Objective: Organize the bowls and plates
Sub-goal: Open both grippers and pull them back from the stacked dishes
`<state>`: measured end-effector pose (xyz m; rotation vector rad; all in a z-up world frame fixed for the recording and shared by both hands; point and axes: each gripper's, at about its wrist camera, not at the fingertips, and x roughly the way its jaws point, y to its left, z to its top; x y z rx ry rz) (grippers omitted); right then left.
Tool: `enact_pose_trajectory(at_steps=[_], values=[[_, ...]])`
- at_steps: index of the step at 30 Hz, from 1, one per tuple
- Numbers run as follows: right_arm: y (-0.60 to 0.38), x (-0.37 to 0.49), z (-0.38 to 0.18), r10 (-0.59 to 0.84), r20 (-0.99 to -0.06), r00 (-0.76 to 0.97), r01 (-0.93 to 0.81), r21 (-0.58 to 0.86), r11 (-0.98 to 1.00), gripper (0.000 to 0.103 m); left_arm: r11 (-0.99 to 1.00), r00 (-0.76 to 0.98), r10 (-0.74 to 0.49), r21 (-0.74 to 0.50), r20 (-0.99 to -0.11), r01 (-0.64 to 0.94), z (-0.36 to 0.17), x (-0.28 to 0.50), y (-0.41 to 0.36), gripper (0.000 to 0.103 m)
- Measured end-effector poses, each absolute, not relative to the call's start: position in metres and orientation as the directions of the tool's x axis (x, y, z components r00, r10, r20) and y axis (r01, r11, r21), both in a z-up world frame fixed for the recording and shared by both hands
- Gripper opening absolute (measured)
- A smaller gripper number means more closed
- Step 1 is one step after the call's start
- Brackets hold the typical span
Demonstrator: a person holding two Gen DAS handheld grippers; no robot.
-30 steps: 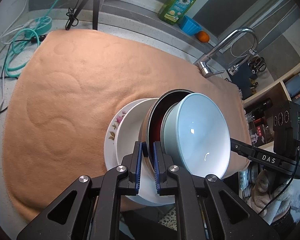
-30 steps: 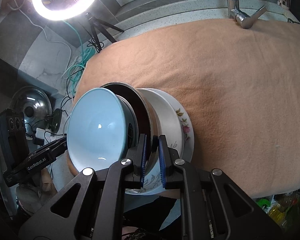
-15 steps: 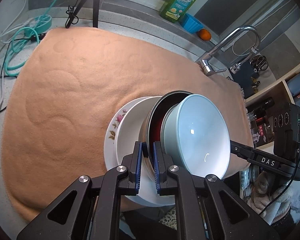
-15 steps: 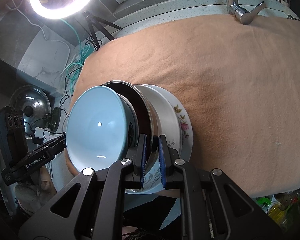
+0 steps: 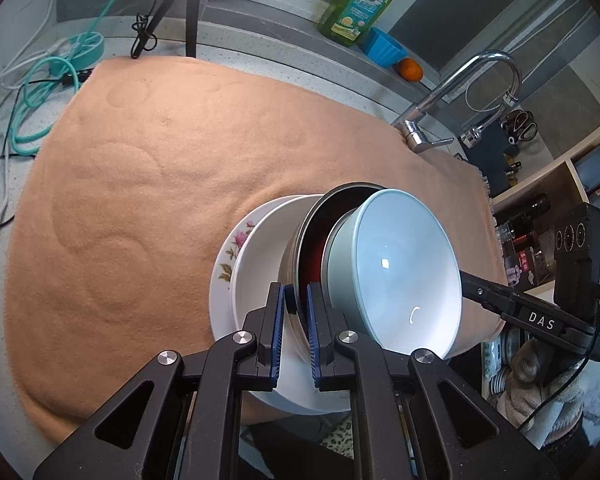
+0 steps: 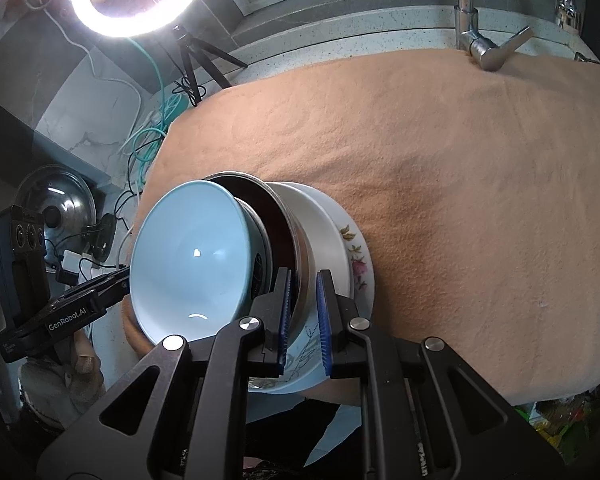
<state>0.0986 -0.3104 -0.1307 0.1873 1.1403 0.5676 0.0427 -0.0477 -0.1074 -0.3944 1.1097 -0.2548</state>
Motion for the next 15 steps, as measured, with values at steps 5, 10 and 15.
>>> enact_pose_trajectory(at_steps=[5, 10, 15], values=[[-0.318, 0.099, -0.129, 0.505, -0.801, 0.321, -0.320, 0.410, 0.854, 0.026, 0.905, 0.447, -0.378, -0.425, -0.811, -0.005, -0.104, 0.041, -0.042, 0.014], [-0.329, 0.097, -0.124, 0.478, -0.795, 0.374, -0.311, 0.378, 0.872, 0.042, 0.912, 0.468, -0.359, -0.410, -0.807, -0.007, -0.098, 0.040, -0.037, 0.015], [-0.339, 0.094, -0.120, 0.452, -0.784, 0.424, -0.292, 0.354, 0.888, 0.057, 0.923, 0.494, -0.322, -0.384, -0.808, -0.026, -0.094, 0.037, -0.030, 0.023]])
